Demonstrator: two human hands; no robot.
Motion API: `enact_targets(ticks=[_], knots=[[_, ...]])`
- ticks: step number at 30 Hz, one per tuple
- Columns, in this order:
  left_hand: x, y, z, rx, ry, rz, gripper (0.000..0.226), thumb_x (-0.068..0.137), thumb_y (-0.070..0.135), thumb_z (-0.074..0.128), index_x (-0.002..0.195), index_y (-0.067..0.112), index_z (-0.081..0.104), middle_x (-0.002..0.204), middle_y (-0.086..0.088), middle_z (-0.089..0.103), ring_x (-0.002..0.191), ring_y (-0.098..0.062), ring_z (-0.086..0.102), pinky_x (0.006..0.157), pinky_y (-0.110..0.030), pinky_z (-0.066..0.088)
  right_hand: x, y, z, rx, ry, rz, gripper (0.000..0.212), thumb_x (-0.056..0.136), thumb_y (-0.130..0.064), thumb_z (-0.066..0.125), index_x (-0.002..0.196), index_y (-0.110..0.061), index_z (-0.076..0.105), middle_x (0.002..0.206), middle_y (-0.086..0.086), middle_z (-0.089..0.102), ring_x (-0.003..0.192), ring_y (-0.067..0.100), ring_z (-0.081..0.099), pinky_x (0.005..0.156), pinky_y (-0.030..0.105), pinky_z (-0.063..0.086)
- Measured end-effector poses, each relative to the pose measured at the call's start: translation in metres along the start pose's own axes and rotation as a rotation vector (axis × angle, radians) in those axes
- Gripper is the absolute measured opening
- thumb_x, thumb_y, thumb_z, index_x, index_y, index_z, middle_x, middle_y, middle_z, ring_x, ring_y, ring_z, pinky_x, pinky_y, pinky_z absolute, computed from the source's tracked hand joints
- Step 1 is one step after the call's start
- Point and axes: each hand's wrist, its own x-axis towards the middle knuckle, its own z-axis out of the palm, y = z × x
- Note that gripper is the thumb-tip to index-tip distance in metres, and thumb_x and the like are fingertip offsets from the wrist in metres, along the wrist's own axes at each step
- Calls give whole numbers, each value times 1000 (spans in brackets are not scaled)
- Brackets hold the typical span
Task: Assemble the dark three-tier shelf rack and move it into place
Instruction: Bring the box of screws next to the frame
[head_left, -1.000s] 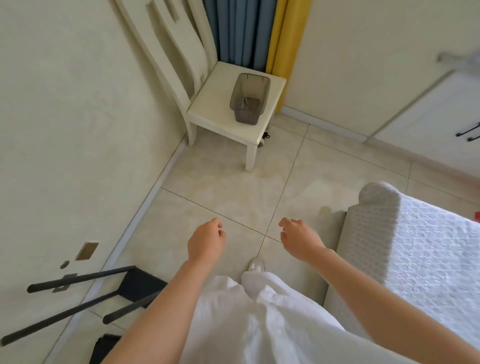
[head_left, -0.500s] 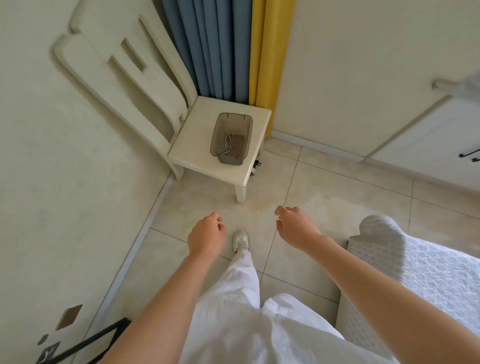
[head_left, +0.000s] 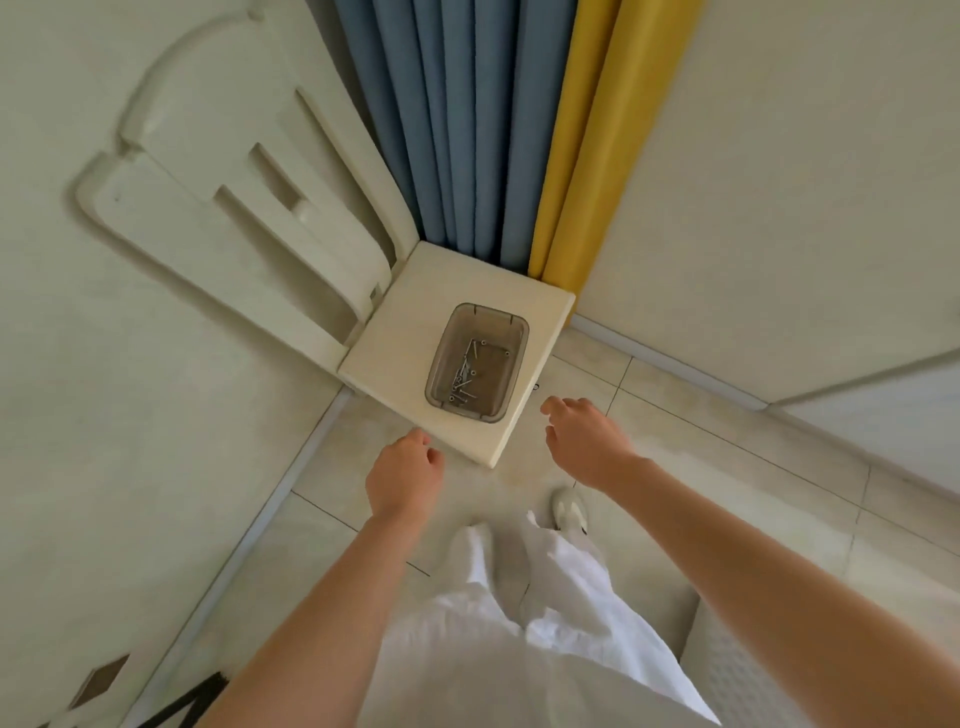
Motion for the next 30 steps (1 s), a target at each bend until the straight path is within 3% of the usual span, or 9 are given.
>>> enact_targets(ticks=[7,11,14,19,24,30], knots=[[38,42,24,-76,-81,-305,28,98,22,46,120,18,62,108,-2,69,98,-25,62,76,-33,51,100,32,-41,-83,-141,-170,32,100,-13,40,130,-10,50,119,10,63,112,26,55,87,39,51],[59,61,39,-265,-65,-578,27,95,22,48,117,19,64,110,-5,67,93,-25,59,71,-30,42,152,58,-52,-98,-200,-246,34,102,-17,41,135,-12,49,120,9,63,107,26,58,80,35,51],[71,74,50,-397,-50,-706,28,95,23,49,118,20,64,113,-6,67,100,-27,63,80,-33,50,185,79,-54,-116,-227,-287,33,102,-19,43,134,-13,50,117,8,65,103,24,61,79,35,53],[95,84,73,-567,-28,-832,32,96,22,50,125,18,63,125,-4,65,109,-26,63,86,-34,51,238,97,-43,-166,-261,-334,31,101,-18,48,130,-9,53,112,10,67,101,25,61,80,34,53],[117,77,105,-684,-53,-928,36,96,22,52,131,15,58,133,-6,61,116,-28,61,97,-39,51,284,94,-20,-197,-310,-348,32,101,-18,48,132,-8,52,123,11,64,110,26,61,87,33,53],[139,62,138,-824,-62,-1034,44,98,25,55,140,12,49,139,-9,55,100,-23,54,81,-29,41,321,85,9,-141,-377,-299,38,102,-19,49,138,-7,46,134,13,58,121,29,57,93,32,47]])
